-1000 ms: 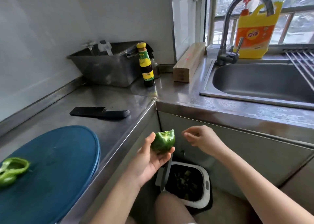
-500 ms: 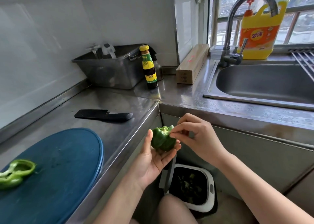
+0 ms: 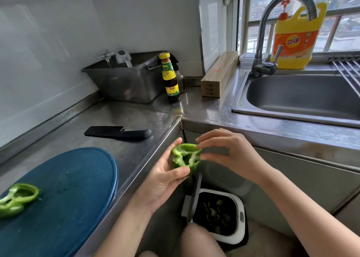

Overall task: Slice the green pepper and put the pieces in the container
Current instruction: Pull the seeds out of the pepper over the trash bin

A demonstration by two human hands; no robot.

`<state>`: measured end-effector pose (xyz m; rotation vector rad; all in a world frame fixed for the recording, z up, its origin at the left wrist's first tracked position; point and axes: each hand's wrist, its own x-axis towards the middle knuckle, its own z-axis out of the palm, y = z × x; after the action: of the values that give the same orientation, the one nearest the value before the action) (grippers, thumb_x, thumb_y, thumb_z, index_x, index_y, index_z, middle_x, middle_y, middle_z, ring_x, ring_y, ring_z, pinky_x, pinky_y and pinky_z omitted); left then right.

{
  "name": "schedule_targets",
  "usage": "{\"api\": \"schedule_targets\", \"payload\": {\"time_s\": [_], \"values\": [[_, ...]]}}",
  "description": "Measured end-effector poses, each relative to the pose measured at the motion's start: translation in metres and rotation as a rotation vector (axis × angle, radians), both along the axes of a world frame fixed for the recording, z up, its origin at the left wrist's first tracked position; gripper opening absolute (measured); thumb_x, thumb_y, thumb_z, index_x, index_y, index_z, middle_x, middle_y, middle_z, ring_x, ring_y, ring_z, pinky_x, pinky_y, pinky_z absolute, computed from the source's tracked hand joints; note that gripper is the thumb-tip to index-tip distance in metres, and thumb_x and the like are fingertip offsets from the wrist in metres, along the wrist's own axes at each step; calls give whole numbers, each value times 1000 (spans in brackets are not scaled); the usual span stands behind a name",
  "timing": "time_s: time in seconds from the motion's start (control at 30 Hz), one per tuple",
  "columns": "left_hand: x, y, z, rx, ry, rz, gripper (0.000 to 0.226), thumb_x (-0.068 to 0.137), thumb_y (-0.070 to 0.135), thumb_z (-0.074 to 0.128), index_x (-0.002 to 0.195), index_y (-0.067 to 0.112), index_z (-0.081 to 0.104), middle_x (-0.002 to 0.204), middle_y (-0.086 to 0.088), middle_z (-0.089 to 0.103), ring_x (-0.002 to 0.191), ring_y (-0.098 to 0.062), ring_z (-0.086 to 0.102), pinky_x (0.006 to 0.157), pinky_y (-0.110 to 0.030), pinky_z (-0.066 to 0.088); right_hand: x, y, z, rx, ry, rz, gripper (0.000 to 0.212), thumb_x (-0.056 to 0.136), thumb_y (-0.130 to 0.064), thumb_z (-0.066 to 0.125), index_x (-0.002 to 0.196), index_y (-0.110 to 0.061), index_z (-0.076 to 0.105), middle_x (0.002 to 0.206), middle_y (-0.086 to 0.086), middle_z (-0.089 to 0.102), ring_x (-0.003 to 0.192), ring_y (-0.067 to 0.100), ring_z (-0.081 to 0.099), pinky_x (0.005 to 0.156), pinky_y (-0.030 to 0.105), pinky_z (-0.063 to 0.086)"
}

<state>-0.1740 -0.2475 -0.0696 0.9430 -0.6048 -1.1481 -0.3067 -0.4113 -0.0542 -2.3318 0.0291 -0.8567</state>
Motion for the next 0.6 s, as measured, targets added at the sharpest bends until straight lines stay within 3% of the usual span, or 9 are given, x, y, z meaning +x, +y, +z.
{"api": "schedule_targets", "payload": {"time_s": [0.07,0.17,0.37,0.47,0.53,0.6], "values": [[2,2,3,-26,-55,-29,90,63,-3,75,141,21,37,136,-13,53,127,-31,49,100,-36,46,1,3,2,-61,56,65,29,74,-29,77,102,-21,74,107,-9,64,100,8,58,88,25,48],[3,3,7,-17,-156,-58,82,66,4,68,140,21,37,131,-9,56,122,-27,53,100,-33,45,3,7,3,-118,34,101,30,74,-28,78,103,-21,74,101,-7,65,92,10,57,83,26,48],[-4,-3,8,89,-239,-17,76,62,30,76,132,20,48,105,-4,60,81,-12,57,66,-24,47,3,17,18,-99,10,149,23,80,-27,72,100,-16,75,85,-4,64,77,6,57,70,22,50],[-8,-3,11,126,-222,22,77,59,36,75,127,10,49,83,-3,63,69,-15,54,55,-24,45,6,23,18,-280,51,116,27,91,-29,55,107,-12,70,85,0,59,76,10,53,71,15,43],[-9,-3,12,144,-204,42,73,61,37,66,125,7,50,79,-4,62,65,-16,52,52,-24,44,9,27,16,-402,70,68,31,96,-27,45,109,-8,66,86,4,54,75,13,46,71,16,36],[-11,-4,12,153,-192,67,71,61,39,64,124,6,54,80,-6,60,65,-17,51,51,-24,43,10,32,13,-460,76,18,29,96,-23,41,105,-5,63,86,6,50,72,15,43,68,20,40]]}}
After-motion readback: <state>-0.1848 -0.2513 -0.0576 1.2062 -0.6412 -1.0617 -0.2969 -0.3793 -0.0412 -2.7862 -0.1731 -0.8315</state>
